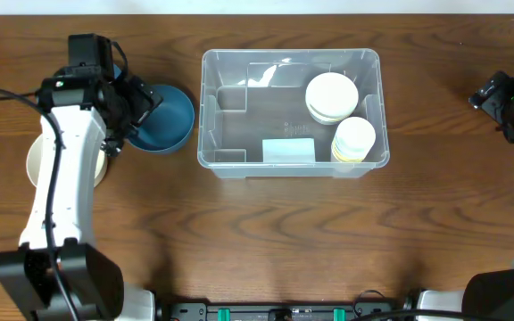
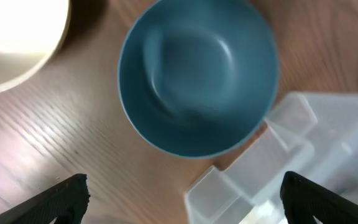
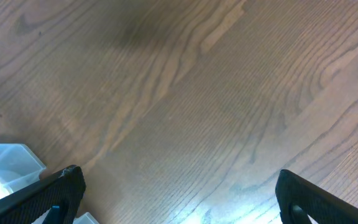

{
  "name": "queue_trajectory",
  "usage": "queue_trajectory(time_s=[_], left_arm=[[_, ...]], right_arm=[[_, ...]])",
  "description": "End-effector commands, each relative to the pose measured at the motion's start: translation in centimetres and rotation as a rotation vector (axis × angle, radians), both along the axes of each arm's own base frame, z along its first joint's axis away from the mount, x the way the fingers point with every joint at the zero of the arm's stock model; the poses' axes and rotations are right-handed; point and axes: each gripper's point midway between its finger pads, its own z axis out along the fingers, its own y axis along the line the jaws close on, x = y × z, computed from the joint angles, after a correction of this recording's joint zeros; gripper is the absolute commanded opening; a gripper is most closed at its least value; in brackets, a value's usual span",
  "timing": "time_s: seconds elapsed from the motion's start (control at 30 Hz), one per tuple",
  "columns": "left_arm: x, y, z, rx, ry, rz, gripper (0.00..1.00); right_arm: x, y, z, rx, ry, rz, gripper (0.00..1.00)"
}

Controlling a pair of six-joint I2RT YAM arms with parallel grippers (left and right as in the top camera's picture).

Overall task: Pack container
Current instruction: 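Reach the left gripper to the right blue bowl and grasp its rim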

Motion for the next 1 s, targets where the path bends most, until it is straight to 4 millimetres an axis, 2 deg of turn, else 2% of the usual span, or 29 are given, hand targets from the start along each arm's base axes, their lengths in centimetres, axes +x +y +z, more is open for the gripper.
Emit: queue_trajectory(time_s=[0.0,0.13,0.23,0.5,0.57,0.6,0.77,0.8,0.97], left_arm=[[0.0,0.4,-2.5,-0.046,0.080,0.205,0.98],[0.0,0.4,-5.3,-0.066,0.164,0.289,1.00],[0.0,0.4,-7.3,-0.066,0.217,0.305,0.93],[0.3,0.4,-11.7,-0.060,0.307,0.313,0.92],[0.3,0.4,-12.8,-0.055,0.328,0.295,0.85],[0.3,0.4,-13.3,-0.053,0.337,0.287,0.75],[0.0,0.4,-14.6,-0.049,0.373,0.275,0.10],[0.1,0.4,-14.6,-0.048,0.368,0.265,0.06],[0.6,0.5,-14.2,-0.040,0.340,0.199,0.06]], right_arm=[[0.0,-0.4,0.4,-0.018,-0.002,0.000,0.99],[0.0,-0.4,0.4,-0.018,-0.002,0.000,0.99],[0.0,-0.4,0.4,-0.018,-0.002,0.000,0.99],[0.0,-0.4,0.4,-0.018,-0.002,0.000,0.99],[0.0,-0.4,0.4,-0.018,-0.002,0.000,0.99],[0.0,-0.4,0.4,-0.018,-0.002,0.000,0.99],[0.0,-0.4,0.4,-0.018,-0.002,0.000,0.99],[0.0,-0.4,0.4,-0.018,-0.002,0.000,0.99],[0.0,-0.4,0.4,-0.018,-0.002,0.000,0.99]])
